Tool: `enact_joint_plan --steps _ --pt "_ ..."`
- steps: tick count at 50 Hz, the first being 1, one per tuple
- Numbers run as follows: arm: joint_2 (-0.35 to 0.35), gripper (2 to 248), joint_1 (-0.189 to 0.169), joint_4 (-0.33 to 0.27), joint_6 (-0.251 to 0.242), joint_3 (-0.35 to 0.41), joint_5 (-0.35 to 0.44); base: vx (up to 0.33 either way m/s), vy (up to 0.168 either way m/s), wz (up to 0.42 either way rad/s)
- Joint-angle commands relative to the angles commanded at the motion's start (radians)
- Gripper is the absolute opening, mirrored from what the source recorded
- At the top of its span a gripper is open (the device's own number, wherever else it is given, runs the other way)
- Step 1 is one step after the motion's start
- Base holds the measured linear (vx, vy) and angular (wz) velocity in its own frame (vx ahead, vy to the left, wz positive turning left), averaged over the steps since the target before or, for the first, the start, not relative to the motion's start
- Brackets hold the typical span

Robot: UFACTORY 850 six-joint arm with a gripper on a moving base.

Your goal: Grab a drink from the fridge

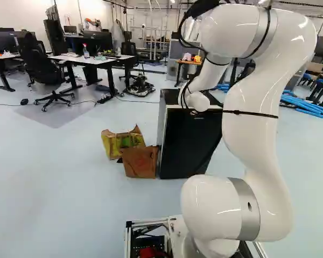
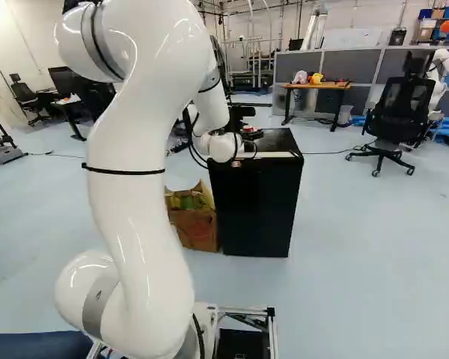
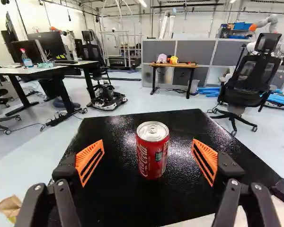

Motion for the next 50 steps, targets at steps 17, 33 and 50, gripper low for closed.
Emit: enact_joint_plan --steps 17,33,50 --pt "-0.058 247 -0.007 0.0 0.0 -0.054 0.0 0.0 0.0 0.0" --pt "-0.092 247 -0.016 0.0 0.0 -0.099 0.0 0.0 0.0 0.0" --pt "-0.102 247 -0.016 0.0 0.0 -0.114 0.0 0.0 0.0 0.0"
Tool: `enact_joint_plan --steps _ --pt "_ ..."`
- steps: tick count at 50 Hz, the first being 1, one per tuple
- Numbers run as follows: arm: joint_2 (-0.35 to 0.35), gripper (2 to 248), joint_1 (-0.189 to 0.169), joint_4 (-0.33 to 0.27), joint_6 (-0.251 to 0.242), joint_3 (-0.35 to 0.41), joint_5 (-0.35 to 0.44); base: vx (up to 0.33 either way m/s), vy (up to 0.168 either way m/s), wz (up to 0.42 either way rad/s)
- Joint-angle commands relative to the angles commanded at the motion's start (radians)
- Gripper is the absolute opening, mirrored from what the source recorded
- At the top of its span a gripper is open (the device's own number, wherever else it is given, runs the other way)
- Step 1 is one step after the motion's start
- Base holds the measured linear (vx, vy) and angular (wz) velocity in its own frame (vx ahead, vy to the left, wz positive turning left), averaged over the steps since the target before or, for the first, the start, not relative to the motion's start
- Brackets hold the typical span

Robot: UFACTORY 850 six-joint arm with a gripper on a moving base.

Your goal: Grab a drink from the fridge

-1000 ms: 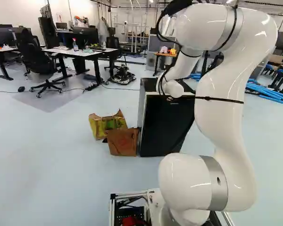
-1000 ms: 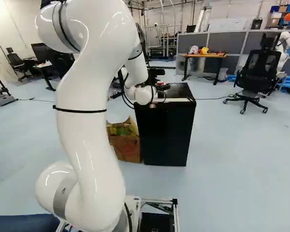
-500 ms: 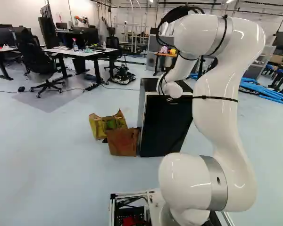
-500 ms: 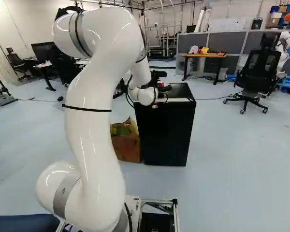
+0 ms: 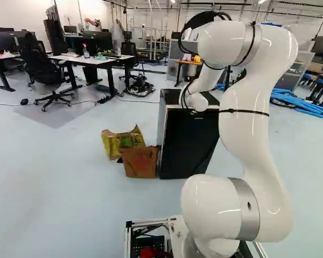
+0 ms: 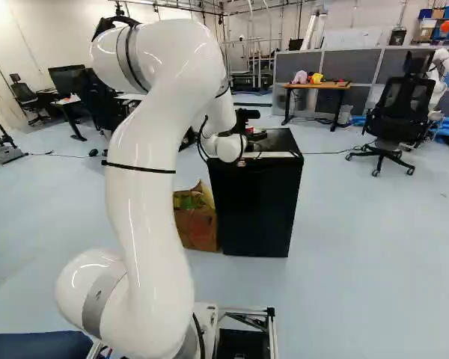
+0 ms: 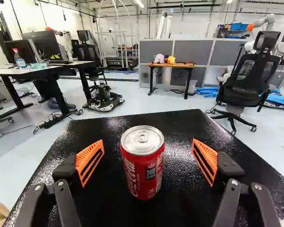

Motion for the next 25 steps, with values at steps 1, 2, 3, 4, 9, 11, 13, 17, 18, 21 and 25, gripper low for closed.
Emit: enact_joint_plan --steps 1,2,3,4,9,11,13,17,18,21,25 --pt "0.0 247 0.0 0.0 0.0 0.0 0.0 0.0 0.0 0.0" --pt "0.0 247 0.0 0.0 0.0 0.0 0.0 0.0 0.0 0.0" --pt "0.0 247 0.0 0.0 0.0 0.0 0.0 0.0 0.0 0.0" --pt "0.0 247 0.0 0.0 0.0 0.0 0.0 0.0 0.0 0.0" --pt "0.0 247 0.0 0.0 0.011 0.0 0.0 0.0 0.0 0.0" --pt "0.0 247 0.0 0.0 0.024 0.0 0.0 0.0 0.0 0.0" --pt "0.0 247 0.0 0.0 0.04 0.0 0.0 0.0 0.0 0.0" --pt "0.0 247 0.0 0.0 0.049 0.0 0.0 0.0 0.0 0.0" --pt "0.0 247 0.0 0.0 0.049 0.0 0.0 0.0 0.0 0.0" --pt "0.0 247 0.0 0.0 0.049 0.0 0.0 0.0 0.0 0.0" --pt "0.0 230 0.0 0.0 0.049 0.0 0.0 0.0 0.0 0.0"
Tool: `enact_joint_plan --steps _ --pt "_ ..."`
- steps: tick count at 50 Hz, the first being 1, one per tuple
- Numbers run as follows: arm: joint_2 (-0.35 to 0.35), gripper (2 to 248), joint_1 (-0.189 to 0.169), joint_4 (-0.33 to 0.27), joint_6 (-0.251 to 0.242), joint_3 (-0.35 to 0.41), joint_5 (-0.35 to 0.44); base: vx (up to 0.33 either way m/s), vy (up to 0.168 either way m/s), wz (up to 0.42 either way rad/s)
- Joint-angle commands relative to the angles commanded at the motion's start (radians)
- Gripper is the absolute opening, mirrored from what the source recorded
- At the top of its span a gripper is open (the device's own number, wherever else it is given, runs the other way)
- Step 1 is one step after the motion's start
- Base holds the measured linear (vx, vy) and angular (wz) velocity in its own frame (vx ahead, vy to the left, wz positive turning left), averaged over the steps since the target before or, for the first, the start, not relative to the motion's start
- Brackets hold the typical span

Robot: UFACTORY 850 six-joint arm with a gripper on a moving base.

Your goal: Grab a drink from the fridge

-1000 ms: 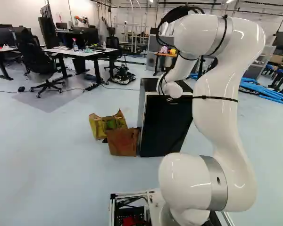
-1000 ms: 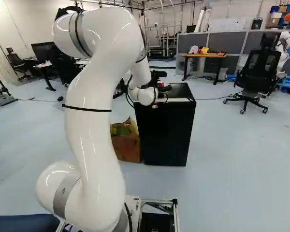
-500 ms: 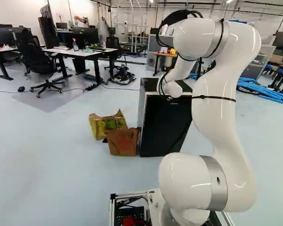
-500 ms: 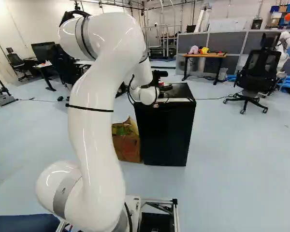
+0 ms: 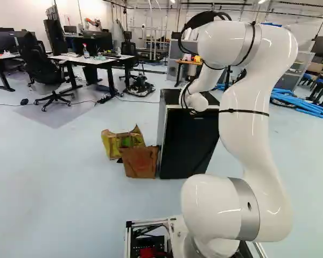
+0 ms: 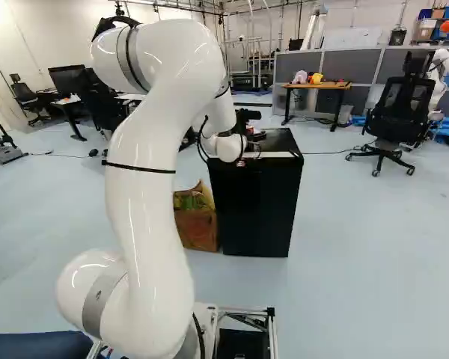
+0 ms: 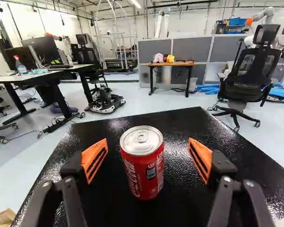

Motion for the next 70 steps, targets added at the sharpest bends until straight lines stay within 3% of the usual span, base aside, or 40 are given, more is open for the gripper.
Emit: enact_joint_plan --steps 3,4,8,9,13,14,19,20,70 --pt "0.0 230 0.0 0.0 0.0 0.0 0.0 0.0 0.0 0.0" --pt "0.0 191 0.0 0.0 0.0 0.0 0.0 0.0 0.0 0.0" --pt "0.0 191 0.0 0.0 0.0 0.0 0.0 0.0 0.0 0.0" --pt "0.0 153 0.0 0.0 0.0 0.0 0.0 0.0 0.0 0.0" --pt "0.0 153 0.0 0.0 0.0 0.0 0.0 0.0 0.0 0.0" --pt "0.0 115 0.0 0.0 0.0 0.0 0.0 0.0 0.0 0.0" --pt "0.0 115 0.0 0.0 0.0 0.0 0.0 0.0 0.0 0.0" --pt "0.0 100 0.0 0.0 0.0 0.0 0.0 0.0 0.0 0.0" --pt "0.061 100 0.0 0.0 0.0 0.002 0.0 0.0 0.0 0.0"
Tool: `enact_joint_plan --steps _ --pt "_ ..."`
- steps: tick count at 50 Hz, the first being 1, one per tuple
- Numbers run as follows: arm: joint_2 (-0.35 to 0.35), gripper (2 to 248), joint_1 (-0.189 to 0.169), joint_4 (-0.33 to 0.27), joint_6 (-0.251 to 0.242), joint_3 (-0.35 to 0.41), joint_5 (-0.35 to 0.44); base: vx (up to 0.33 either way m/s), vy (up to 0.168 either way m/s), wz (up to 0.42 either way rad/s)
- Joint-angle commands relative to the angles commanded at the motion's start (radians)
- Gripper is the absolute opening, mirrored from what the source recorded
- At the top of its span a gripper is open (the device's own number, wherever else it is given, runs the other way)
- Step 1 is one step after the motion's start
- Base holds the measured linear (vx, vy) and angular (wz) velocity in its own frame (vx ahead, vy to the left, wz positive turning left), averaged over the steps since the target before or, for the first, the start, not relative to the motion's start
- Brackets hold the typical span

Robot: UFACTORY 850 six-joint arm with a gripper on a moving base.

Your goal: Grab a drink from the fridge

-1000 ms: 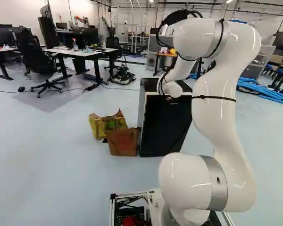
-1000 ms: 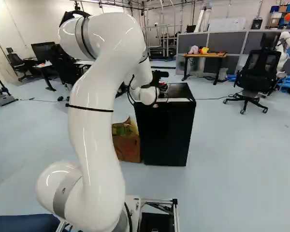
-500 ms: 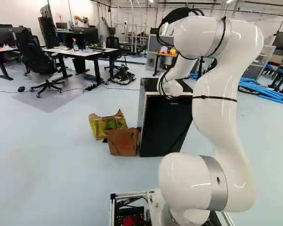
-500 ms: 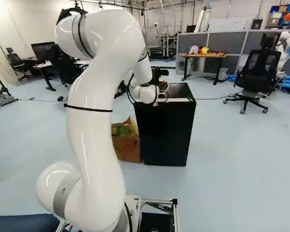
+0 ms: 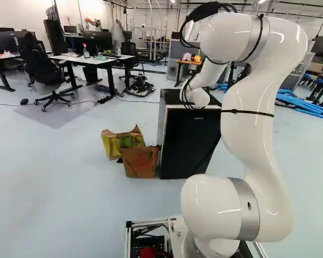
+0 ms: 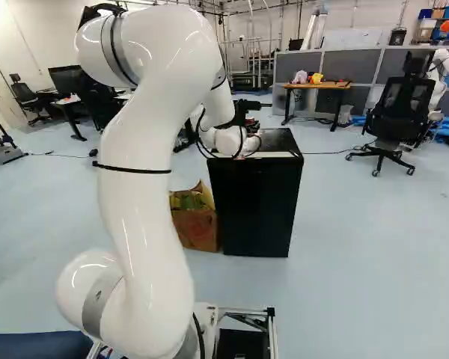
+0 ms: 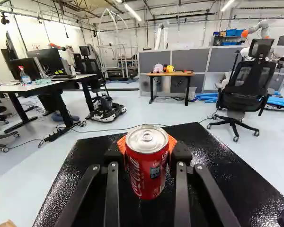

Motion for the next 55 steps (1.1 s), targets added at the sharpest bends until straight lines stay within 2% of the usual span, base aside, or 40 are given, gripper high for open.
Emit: enact_joint_plan --steps 28,55 --pt "0.043 100 0.012 0.001 -0.003 0.052 -0.004 0.0 0.0 0.0" --pt "0.156 100 0.044 0.004 -0.009 0.186 -0.013 0.0 0.0 0.0"
